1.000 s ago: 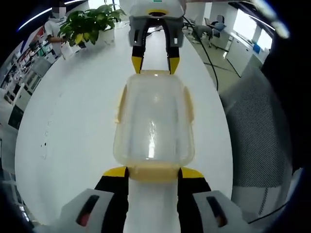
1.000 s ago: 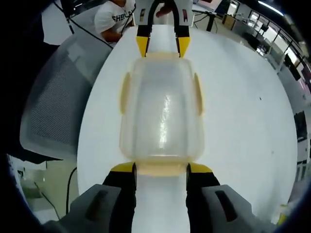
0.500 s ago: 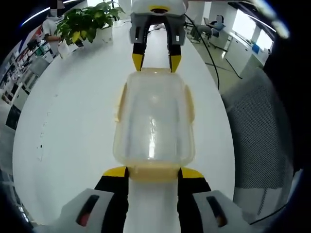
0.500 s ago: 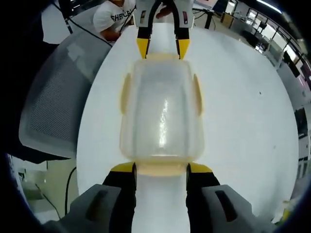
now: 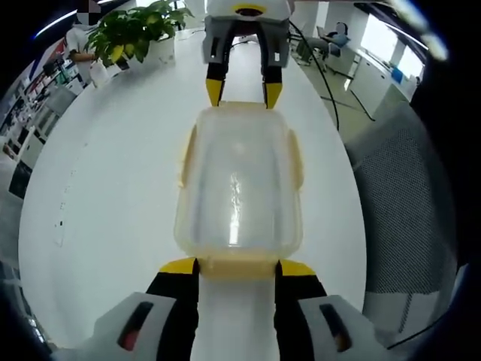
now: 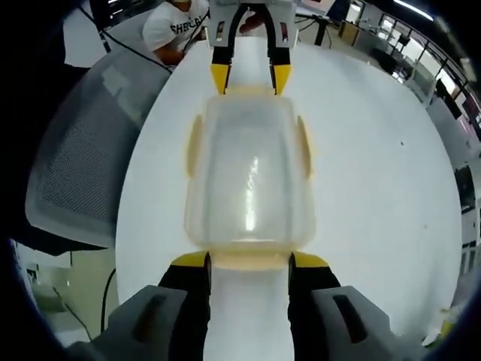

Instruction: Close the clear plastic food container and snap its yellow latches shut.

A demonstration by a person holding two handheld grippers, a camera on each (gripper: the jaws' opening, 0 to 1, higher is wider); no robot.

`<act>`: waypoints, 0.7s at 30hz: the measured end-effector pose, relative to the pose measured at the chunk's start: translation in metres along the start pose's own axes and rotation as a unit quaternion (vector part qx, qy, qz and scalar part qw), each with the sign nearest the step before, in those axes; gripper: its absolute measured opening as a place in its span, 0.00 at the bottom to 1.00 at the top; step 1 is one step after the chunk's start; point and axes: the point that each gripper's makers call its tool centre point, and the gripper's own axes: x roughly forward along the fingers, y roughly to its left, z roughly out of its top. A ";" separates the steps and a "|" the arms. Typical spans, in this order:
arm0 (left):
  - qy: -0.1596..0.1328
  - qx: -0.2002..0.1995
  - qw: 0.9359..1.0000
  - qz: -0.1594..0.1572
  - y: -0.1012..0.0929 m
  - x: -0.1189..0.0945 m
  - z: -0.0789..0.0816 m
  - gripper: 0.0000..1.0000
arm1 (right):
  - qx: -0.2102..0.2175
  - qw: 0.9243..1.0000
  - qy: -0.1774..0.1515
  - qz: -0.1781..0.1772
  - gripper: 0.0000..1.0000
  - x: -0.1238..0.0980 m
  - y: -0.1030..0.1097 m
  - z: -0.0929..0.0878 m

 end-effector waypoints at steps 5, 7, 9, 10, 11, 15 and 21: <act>-0.004 -0.007 1.000 -0.003 -0.001 0.001 0.001 0.33 | 0.010 1.000 -0.013 0.000 0.37 0.002 0.000 -0.002; -0.001 -0.005 1.000 -0.003 -0.002 0.001 0.001 0.33 | 0.006 1.000 -0.014 -0.001 0.37 0.002 0.001 -0.001; 0.002 -0.004 1.000 -0.003 -0.002 0.001 0.001 0.33 | 0.005 1.000 -0.015 0.000 0.37 0.002 0.000 -0.001; 0.003 -0.004 1.000 -0.003 -0.002 0.001 0.001 0.33 | 0.003 1.000 -0.016 0.001 0.38 0.002 0.000 -0.001; 0.004 -0.003 1.000 -0.004 -0.001 0.002 0.001 0.34 | -0.001 1.000 -0.016 0.001 0.38 0.002 0.000 -0.001; 0.005 -0.001 1.000 -0.009 -0.004 0.002 0.001 0.34 | -0.007 1.000 -0.023 0.001 0.39 0.001 0.000 -0.001; 0.009 -0.001 1.000 -0.009 -0.005 0.002 0.000 0.36 | -0.016 1.000 -0.022 -0.004 0.41 0.001 0.001 0.001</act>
